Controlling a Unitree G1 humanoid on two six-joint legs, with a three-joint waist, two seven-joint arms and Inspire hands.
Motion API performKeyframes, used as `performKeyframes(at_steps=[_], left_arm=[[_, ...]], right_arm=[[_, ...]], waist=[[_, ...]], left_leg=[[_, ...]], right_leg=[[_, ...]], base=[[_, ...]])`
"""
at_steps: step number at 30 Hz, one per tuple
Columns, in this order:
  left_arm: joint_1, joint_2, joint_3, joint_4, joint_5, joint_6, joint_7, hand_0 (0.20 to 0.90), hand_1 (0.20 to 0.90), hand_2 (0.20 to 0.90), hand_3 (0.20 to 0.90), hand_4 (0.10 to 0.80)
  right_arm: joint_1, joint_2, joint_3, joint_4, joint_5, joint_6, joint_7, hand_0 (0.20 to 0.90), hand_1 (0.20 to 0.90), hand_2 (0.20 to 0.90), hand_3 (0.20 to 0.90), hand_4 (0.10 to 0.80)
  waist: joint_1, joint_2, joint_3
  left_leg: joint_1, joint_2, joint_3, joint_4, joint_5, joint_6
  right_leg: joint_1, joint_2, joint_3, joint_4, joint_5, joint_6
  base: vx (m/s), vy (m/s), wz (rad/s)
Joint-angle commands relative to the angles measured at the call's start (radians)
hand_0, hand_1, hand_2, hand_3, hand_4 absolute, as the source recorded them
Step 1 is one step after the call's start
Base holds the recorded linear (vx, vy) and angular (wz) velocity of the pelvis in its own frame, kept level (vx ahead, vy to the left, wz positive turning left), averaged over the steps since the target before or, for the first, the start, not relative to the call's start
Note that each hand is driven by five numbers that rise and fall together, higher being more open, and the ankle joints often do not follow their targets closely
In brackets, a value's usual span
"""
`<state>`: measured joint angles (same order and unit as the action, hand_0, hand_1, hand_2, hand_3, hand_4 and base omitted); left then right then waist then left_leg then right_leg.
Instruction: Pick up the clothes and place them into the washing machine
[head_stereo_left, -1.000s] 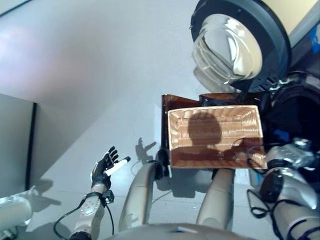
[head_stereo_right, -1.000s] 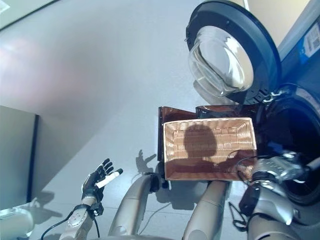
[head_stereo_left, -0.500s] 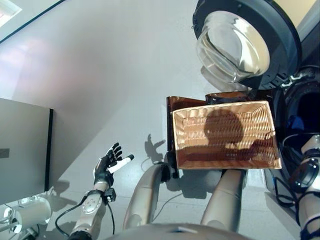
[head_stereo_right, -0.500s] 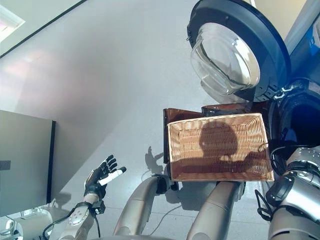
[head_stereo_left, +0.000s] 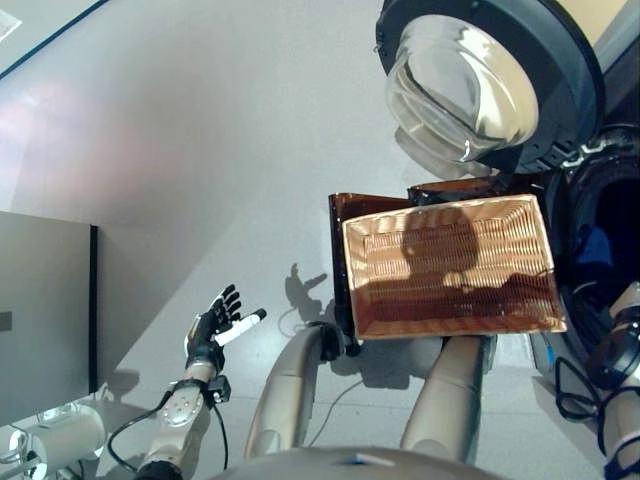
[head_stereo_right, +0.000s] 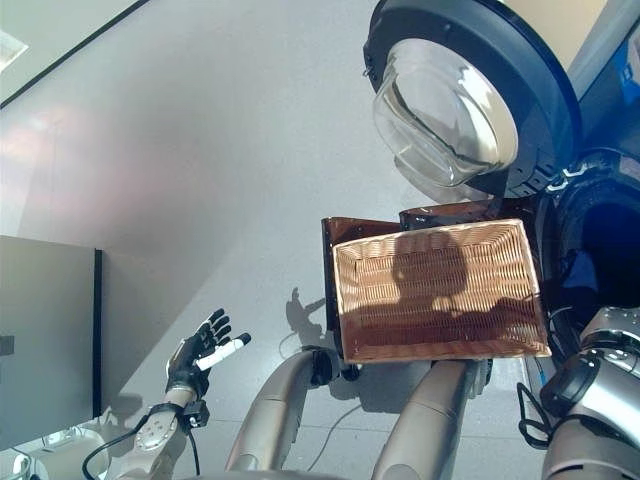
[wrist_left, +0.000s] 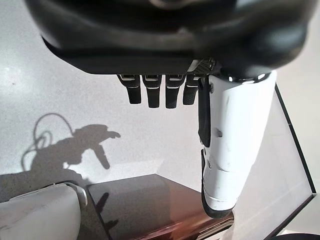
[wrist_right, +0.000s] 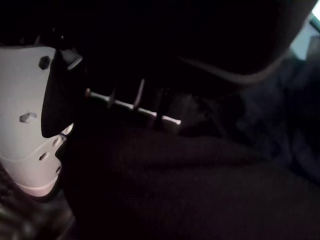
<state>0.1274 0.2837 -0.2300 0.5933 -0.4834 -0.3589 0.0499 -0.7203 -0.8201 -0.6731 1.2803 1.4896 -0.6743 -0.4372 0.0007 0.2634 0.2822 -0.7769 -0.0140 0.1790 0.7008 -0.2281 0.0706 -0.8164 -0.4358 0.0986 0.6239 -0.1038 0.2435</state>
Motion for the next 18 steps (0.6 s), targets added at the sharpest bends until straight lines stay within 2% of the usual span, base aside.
performKeyframes(at_steps=[1, 3, 4, 5, 6, 18], left_arm=[[0.044, 0.076, 0.078, -0.009, 0.0, -0.075, 0.034, 0.9, 0.9, 0.9, 0.9, 0.8], [0.044, 0.077, 0.074, -0.005, 0.0, -0.076, 0.033, 0.9, 0.9, 0.9, 0.9, 0.8], [0.044, 0.076, 0.074, -0.004, -0.001, -0.076, 0.034, 0.9, 0.9, 0.9, 0.9, 0.8], [0.042, 0.076, 0.071, 0.0, 0.001, -0.075, 0.036, 0.9, 0.9, 0.9, 0.9, 0.8], [0.041, 0.077, 0.072, 0.0, 0.001, -0.075, 0.036, 0.9, 0.9, 0.9, 0.9, 0.8], [0.028, 0.081, 0.08, 0.021, -0.023, -0.072, 0.022, 0.9, 0.9, 0.9, 0.9, 0.8]], right_arm=[[0.105, -0.169, 0.037, 0.033, -0.08, -0.112, -0.012, 0.2, 0.2, 0.2, 0.2, 0.3], [0.094, -0.16, 0.044, 0.023, -0.083, -0.12, -0.015, 0.2, 0.2, 0.2, 0.2, 0.3], [0.092, -0.152, 0.047, 0.014, -0.084, -0.121, -0.013, 0.318, 0.318, 0.318, 0.318, 0.384], [0.083, -0.142, 0.047, 0.0, -0.074, -0.13, -0.005, 0.54, 0.54, 0.54, 0.54, 0.543], [0.083, -0.14, 0.047, -0.001, -0.071, -0.132, -0.002, 0.9, 0.9, 0.9, 0.9, 0.8], [0.038, -0.051, 0.097, -0.104, -0.038, -0.135, 0.07, 0.9, 0.9, 0.9, 0.9, 0.8]], waist=[[-0.028, -0.002, -0.077], [-0.029, 0.001, -0.079], [-0.03, 0.001, -0.079], [-0.03, 0.001, -0.081], [-0.03, 0.001, -0.08], [-0.026, -0.017, -0.076]], left_leg=[[0.052, 0.04, -0.056, -0.098, 0.047, -0.105], [0.052, 0.04, -0.055, -0.098, 0.048, -0.104], [0.052, 0.041, -0.053, -0.1, 0.049, -0.104], [0.053, 0.039, -0.053, -0.101, 0.047, -0.102], [0.054, 0.04, -0.053, -0.101, 0.047, -0.102], [0.059, 0.038, -0.059, -0.107, 0.057, -0.102]], right_leg=[[-0.048, 0.059, -0.014, 0.062, 0.062, -0.113], [-0.05, 0.061, -0.01, 0.059, 0.065, -0.113], [-0.049, 0.061, -0.009, 0.059, 0.064, -0.114], [-0.046, 0.061, -0.009, 0.056, 0.065, -0.115], [-0.046, 0.062, -0.01, 0.056, 0.065, -0.114], [-0.025, 0.075, -0.013, 0.028, 0.077, -0.121]], base=[[0.0, 0.0, 0.0], [0.0, 0.0, 0.0], [0.0, 0.0, 0.0], [0.0, 0.0, 0.0], [0.0, 0.0, 0.0], [-0.001, -0.003, 0.0]])
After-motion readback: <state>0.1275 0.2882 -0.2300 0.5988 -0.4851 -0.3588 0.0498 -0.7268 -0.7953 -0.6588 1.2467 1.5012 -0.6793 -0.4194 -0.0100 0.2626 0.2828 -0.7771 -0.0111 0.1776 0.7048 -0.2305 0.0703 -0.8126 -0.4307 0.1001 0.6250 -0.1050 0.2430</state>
